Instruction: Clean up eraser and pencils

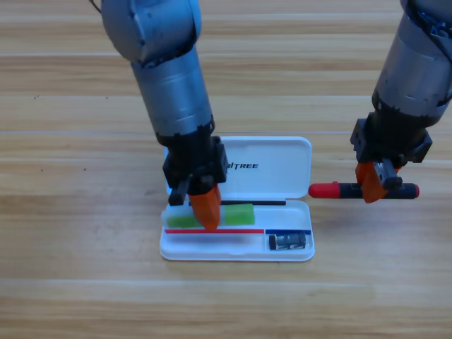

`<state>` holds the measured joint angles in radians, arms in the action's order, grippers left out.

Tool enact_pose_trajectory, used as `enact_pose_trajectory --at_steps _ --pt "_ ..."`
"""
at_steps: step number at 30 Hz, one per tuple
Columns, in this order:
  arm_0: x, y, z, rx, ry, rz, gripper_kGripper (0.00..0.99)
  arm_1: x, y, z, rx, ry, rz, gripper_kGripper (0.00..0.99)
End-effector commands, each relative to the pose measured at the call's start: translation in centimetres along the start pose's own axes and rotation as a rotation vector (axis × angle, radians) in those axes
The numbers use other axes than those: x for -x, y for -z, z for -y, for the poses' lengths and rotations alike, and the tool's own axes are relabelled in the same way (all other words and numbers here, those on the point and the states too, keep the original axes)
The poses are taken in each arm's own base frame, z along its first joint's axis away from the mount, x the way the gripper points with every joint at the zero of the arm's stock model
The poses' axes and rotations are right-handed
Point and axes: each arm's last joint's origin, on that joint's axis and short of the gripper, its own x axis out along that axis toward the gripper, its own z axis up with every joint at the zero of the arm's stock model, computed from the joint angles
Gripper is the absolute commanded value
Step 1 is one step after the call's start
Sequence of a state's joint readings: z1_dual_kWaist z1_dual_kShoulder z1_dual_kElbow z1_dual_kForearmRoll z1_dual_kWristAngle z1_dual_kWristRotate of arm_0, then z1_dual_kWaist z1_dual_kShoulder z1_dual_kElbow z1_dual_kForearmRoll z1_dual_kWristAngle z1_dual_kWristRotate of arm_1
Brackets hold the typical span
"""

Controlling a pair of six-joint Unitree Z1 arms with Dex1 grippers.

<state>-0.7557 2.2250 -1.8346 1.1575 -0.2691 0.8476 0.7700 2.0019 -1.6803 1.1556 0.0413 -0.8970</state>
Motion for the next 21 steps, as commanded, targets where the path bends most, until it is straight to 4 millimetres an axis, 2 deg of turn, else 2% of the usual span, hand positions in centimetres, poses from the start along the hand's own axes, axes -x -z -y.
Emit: enact_pose_trajectory --at_steps 1,21 --pt "-3.31 -0.47 -0.06 0.009 0.072 -0.047 0.000 -2.71 -1.19 0.21 0.010 -0.060 -0.047 0.000" --pt "-4.21 -0.72 -0.36 0.010 0.083 -0.054 0.000 -3.34 -1.87 0.63 0.010 -0.058 -0.052 0.000"
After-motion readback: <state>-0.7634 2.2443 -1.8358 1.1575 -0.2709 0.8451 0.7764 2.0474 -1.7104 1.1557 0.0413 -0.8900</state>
